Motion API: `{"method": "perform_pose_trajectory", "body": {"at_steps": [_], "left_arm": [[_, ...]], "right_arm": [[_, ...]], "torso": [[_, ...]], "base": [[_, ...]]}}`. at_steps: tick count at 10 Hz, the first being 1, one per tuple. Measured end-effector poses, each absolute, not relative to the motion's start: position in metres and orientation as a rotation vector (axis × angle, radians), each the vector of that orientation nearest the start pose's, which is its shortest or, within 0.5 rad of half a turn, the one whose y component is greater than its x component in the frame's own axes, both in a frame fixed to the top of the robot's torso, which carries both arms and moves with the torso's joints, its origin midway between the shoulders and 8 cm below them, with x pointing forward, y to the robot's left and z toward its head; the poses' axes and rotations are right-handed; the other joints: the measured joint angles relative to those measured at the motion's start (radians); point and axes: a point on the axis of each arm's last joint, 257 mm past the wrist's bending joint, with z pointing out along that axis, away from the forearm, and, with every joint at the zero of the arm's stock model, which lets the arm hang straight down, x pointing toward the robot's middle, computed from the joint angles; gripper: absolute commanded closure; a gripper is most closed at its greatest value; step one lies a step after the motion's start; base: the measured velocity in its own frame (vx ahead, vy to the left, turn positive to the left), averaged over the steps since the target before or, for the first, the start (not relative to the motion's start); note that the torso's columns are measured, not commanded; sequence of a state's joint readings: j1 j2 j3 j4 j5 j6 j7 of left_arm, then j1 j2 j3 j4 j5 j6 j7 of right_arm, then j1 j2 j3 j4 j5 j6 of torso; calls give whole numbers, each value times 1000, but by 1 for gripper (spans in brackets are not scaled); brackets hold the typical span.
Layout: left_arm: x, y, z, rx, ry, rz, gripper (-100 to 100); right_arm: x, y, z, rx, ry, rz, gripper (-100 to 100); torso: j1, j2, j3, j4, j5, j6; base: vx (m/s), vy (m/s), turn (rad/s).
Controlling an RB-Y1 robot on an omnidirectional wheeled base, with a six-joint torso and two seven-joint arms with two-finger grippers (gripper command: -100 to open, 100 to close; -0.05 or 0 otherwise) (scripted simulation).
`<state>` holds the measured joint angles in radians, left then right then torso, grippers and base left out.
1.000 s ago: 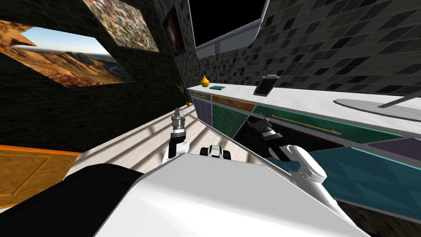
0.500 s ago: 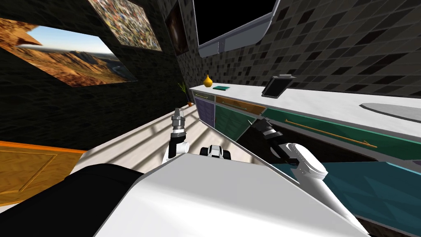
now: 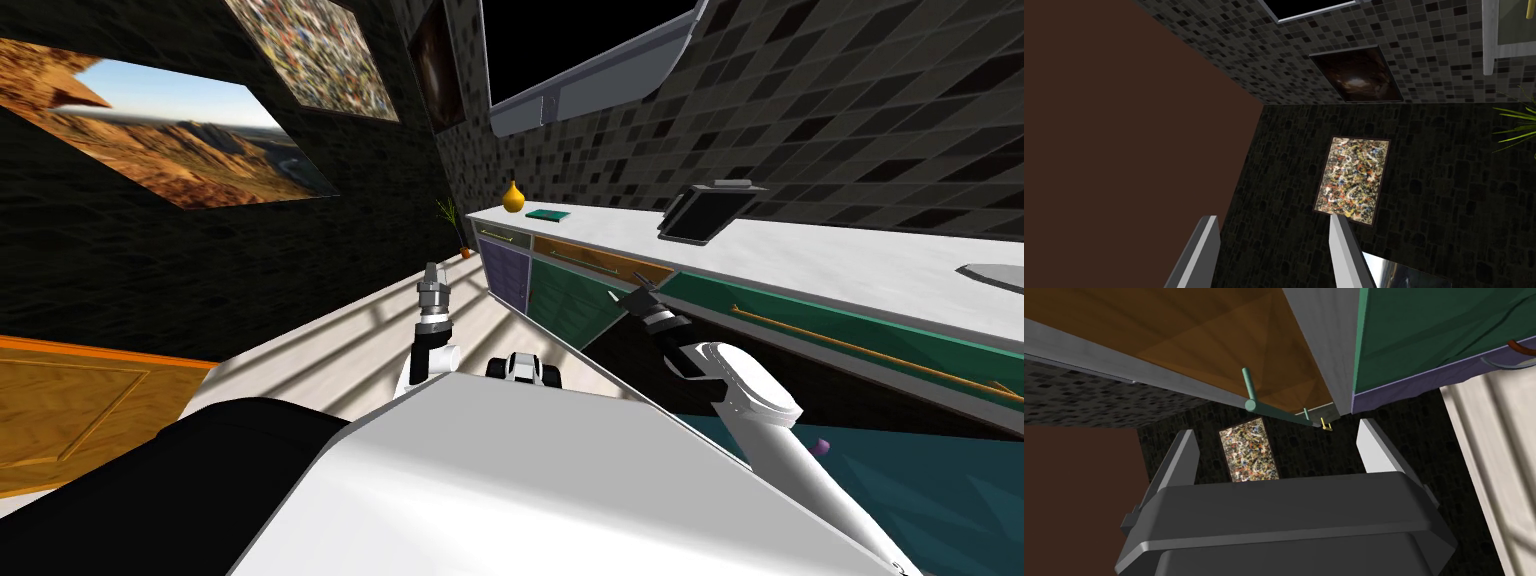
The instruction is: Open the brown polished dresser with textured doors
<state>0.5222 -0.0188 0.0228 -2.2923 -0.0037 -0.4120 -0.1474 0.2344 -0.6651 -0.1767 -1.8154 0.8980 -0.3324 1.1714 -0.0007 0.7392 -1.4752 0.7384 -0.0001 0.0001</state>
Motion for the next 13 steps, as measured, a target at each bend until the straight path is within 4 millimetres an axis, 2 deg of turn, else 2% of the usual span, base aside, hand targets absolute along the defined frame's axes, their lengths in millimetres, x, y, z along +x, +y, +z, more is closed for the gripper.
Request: {"method": "perform_pose_trajectory", "body": {"at_steps": [4, 5, 6, 7, 11, 12, 13], "left_arm": [[352, 294, 6, -683, 702, -1111, 0], [352, 294, 6, -683, 702, -1111, 0], [352, 294, 6, -683, 702, -1111, 0], [352, 294, 6, -683, 702, -1111, 0], [352, 294, 6, -683, 702, -1111, 0], [352, 294, 6, -683, 702, -1111, 0], [352, 294, 6, -683, 702, -1111, 0]], "right_arm": [[477, -379, -116, -1112, 1125, -847, -100], [477, -379, -116, -1111, 1125, -847, 100], [477, -379, -116, -1111, 1125, -847, 100], [479, -379, -105, -1106, 1107, -856, 100], [475, -374, -107, -1116, 1105, -839, 100], [474, -374, -108, -1117, 1108, -837, -100], [474, -376, -103, -1122, 1105, -837, -100]], "torso": [[1, -2, -1, 0, 0, 0], [0, 0, 0, 0, 0, 0], [-1, 1, 1, 0, 0, 0], [0, 2, 2, -6, -5, -1], [0, -4, -2, -4, -2, 0], [-3, -7, -4, -2, -1, -1], [-2, -7, -5, -2, -1, 0]], "base": [[62, 45, 21], [8, 6, -1], [-82, 46, -56], [-120, 93, -23], [-126, 113, -37], [-12, 41, -34], [3, 55, -41]]}}
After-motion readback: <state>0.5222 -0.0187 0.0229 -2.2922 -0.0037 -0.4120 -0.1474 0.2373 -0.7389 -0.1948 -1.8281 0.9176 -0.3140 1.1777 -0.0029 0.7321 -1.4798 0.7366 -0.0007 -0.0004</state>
